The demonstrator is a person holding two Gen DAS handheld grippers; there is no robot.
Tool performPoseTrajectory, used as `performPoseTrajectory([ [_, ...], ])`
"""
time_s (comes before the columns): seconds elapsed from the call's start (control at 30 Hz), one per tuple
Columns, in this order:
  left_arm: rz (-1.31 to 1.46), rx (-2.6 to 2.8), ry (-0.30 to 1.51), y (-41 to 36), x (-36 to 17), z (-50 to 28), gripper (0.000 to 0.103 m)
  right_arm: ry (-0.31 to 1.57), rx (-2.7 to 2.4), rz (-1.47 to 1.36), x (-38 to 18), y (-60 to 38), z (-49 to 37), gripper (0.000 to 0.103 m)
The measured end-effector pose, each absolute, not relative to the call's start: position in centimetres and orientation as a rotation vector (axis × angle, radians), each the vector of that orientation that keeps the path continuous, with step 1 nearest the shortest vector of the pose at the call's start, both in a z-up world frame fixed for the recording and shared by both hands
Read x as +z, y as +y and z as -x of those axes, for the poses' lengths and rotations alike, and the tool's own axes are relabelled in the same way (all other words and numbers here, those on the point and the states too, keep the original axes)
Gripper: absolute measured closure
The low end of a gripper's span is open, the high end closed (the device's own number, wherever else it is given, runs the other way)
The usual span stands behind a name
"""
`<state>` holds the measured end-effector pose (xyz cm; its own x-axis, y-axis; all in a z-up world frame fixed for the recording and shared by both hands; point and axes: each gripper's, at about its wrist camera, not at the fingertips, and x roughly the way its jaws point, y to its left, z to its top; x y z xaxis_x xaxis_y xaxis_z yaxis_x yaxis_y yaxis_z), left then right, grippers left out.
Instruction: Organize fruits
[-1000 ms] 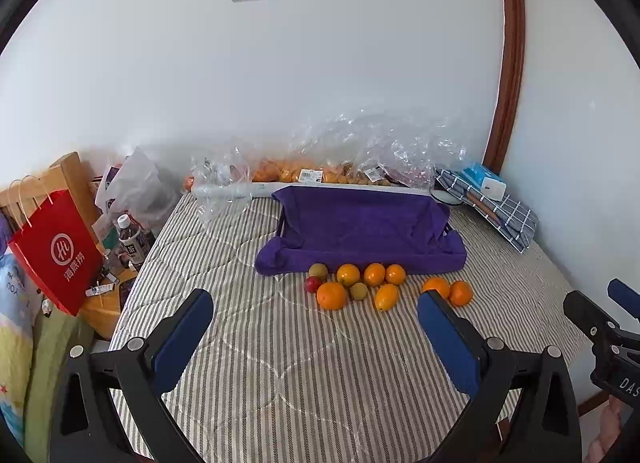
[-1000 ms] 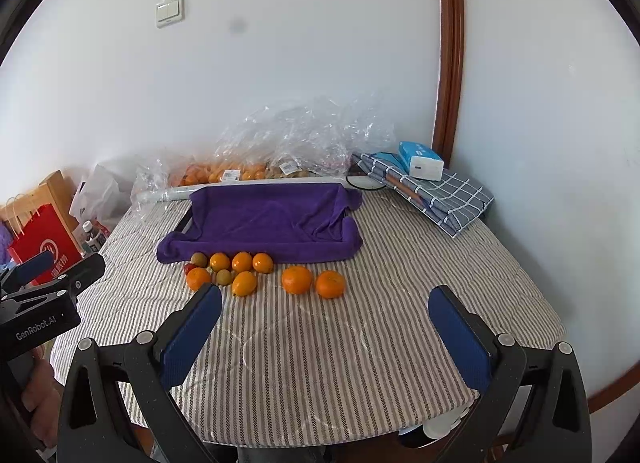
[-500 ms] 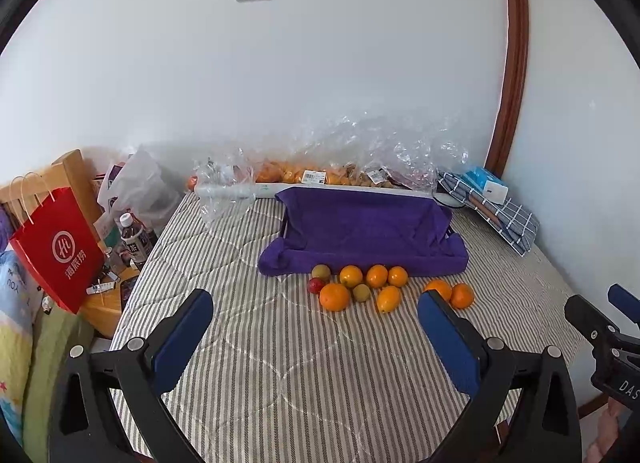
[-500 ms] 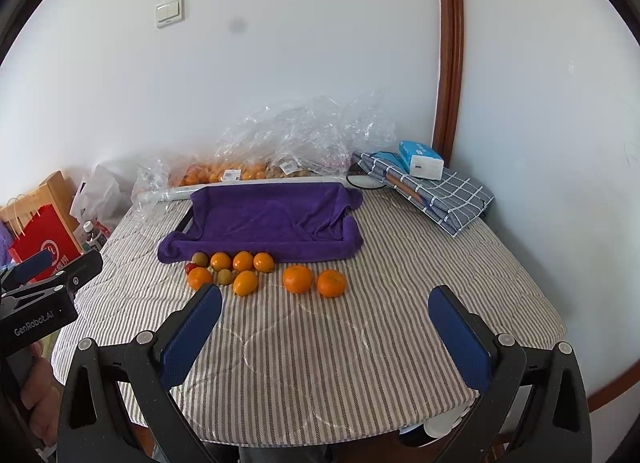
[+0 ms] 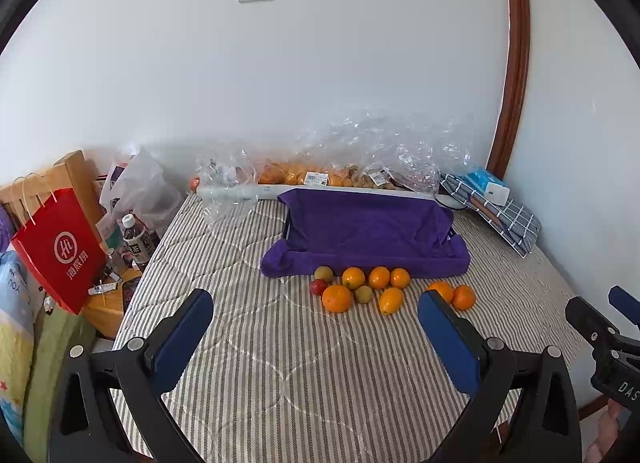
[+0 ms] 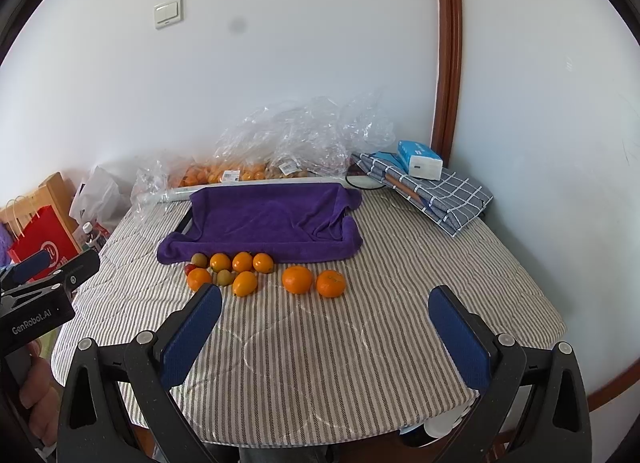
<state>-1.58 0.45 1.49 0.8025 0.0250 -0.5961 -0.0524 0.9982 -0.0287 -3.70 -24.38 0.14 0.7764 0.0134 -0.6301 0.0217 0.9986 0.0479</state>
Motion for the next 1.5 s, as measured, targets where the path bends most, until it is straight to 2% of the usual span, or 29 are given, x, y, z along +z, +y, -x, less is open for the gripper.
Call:
performPoseTrajectory([
  [1.5,0.067,0.044,0.653,2.1,0.4,-0.3,0.000,0.701,-0.018,-0.030,-0.9,-24.4,2.0,0.001],
])
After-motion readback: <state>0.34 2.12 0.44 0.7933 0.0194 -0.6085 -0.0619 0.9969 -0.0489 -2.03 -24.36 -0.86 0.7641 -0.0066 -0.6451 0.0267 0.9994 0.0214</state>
